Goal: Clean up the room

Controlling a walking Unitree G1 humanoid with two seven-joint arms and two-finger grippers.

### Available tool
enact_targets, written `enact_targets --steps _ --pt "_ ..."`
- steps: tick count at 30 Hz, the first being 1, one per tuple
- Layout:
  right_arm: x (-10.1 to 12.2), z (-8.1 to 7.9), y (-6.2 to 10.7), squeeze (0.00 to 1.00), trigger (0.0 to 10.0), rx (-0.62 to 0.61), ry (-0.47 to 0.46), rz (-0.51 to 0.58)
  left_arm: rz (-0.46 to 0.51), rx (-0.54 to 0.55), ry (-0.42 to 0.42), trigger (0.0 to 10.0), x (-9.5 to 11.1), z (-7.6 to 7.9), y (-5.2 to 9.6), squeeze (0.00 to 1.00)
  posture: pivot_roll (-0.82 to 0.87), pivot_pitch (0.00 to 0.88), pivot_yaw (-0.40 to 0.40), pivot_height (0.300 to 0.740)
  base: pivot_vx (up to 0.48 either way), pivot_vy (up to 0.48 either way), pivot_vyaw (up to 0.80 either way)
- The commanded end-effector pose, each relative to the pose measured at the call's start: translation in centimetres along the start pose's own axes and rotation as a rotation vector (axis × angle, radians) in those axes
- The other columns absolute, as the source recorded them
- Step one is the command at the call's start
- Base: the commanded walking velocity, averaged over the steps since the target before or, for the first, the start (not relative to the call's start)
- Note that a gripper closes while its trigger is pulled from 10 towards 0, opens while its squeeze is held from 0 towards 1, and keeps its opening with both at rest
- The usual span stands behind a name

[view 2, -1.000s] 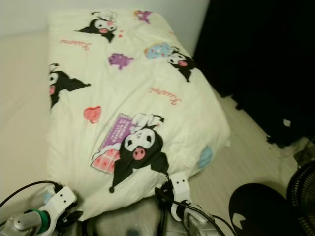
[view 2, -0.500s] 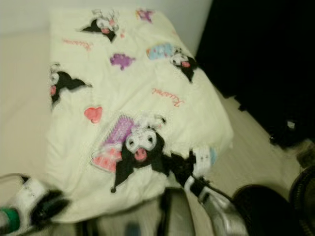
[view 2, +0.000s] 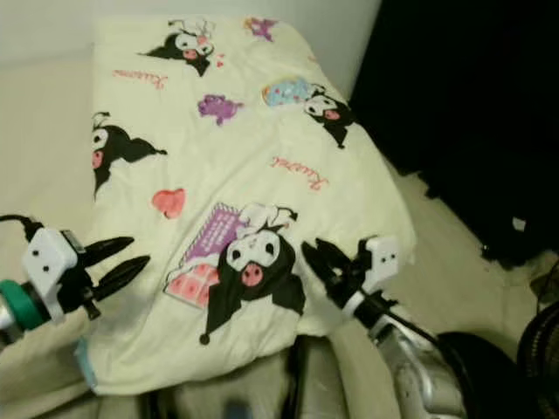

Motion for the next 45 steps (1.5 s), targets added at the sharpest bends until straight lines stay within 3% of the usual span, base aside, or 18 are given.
enact_targets --steps 1,5,7,10,14,22,45 --pt "0.9 0.2 0.4 0.00 10.0 -0.093 0.038 0.058 -0.037 0.199 0.062 10.0 -1.0 -0.5 -1.0 0.00 0.01 0.101 0.019 0.572 0.000 0.000 0.00" --pt "0.7 0.5 0.5 0.00 10.0 -0.133 0.060 0.051 -0.063 0.233 0.092 10.0 -1.5 -0.2 -1.4 0.00 0.00 0.096 0.022 0.572 0.000 0.000 0.00" --pt "0.5 1.7 0.5 0.00 10.0 -0.247 0.065 0.090 -0.087 0.260 0.146 10.0 -1.7 0.2 -2.2 0.00 -0.02 0.071 0.034 0.572 0.000 0.000 0.00" --pt "0.4 2.3 0.4 0.00 10.0 -0.309 0.067 0.099 -0.099 0.253 0.171 10.0 -1.8 0.5 -2.7 0.00 -0.02 0.068 0.038 0.581 0.000 0.000 0.00" --pt "0.3 2.4 0.2 0.00 10.0 -0.319 0.059 0.104 -0.121 0.249 0.139 10.0 -1.9 0.7 -3.2 0.00 -0.03 0.060 0.044 0.590 0.000 0.000 0.00" --pt "0.2 2.4 -0.3 0.00 10.0 -0.335 0.062 0.110 -0.063 0.304 0.097 10.0 -1.1 0.3 -4.4 0.00 -0.02 0.054 0.043 0.628 0.000 0.000 0.00" --pt "-0.6 2.3 -0.5 0.00 10.0 -0.370 0.078 0.106 -0.089 0.341 0.067 10.0 -1.7 0.3 -4.6 0.00 -0.02 0.063 0.042 0.703 0.000 0.000 0.00"
Point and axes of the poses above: a point about 5 cm out from each wrist's last joint towards the gripper, its own y axis pointing back from the gripper into the wrist, its own x axis along the axis of the wrist's last joint, z = x × y, the point moved 2 cm from there along -y, pointing out of the wrist towards the gripper
